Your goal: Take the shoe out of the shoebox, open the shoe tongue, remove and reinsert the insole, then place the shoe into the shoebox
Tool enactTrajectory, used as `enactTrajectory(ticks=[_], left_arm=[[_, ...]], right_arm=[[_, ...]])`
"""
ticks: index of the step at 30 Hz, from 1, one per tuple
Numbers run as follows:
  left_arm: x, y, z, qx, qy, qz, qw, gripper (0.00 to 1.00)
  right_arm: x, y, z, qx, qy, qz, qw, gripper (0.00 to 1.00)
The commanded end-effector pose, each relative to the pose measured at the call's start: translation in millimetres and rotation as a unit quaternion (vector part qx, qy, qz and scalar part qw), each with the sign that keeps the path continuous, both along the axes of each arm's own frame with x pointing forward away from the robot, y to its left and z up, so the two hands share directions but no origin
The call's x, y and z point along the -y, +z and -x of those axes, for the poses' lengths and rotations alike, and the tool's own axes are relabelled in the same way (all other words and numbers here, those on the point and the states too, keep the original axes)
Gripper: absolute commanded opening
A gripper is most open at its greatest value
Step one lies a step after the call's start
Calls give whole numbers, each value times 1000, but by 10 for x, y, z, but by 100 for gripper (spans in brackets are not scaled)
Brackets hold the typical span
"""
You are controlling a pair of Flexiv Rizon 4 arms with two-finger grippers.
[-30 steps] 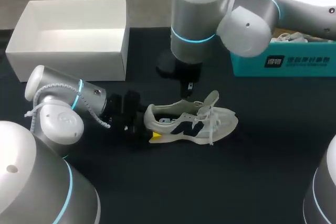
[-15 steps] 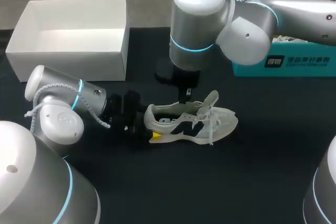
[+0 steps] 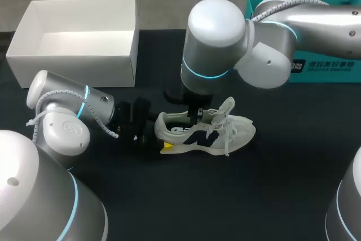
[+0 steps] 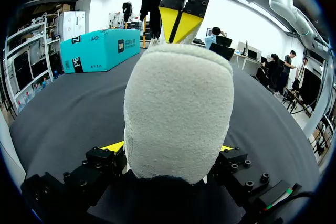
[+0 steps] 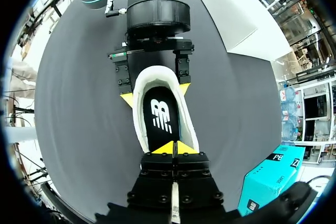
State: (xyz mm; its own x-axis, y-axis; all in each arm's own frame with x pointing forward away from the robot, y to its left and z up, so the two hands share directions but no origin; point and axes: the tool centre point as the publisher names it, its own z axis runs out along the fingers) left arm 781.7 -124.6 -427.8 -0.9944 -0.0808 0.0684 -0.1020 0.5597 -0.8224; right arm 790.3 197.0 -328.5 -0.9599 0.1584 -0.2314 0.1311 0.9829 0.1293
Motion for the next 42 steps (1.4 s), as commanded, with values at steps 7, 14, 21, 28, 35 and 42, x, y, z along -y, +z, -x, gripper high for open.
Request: enactTrajectory(ticks=[7,14,21,28,35,42], left_arm=[[-15,-21,4,1,0,0,1000,0],[-15,-21,4,1,0,0,1000,0],[-15,-21,4,1,0,0,1000,0],[-15,-21,4,1,0,0,1000,0],[-15,-21,4,1,0,0,1000,0],[-15,-21,4,1,0,0,1000,0]], right_arm=[[64,-279,-138,-15,20,-16,1000,0],[120,-397,-286,-34,37,-23,998,0],[66,-521,-125,-57,43,-28,997,0],[48,-663,-5,-54,28,-29,998,0],[69,-701,-90,-29,15,-34,999,24],[78,-720,-236,-23,24,-32,999,27]])
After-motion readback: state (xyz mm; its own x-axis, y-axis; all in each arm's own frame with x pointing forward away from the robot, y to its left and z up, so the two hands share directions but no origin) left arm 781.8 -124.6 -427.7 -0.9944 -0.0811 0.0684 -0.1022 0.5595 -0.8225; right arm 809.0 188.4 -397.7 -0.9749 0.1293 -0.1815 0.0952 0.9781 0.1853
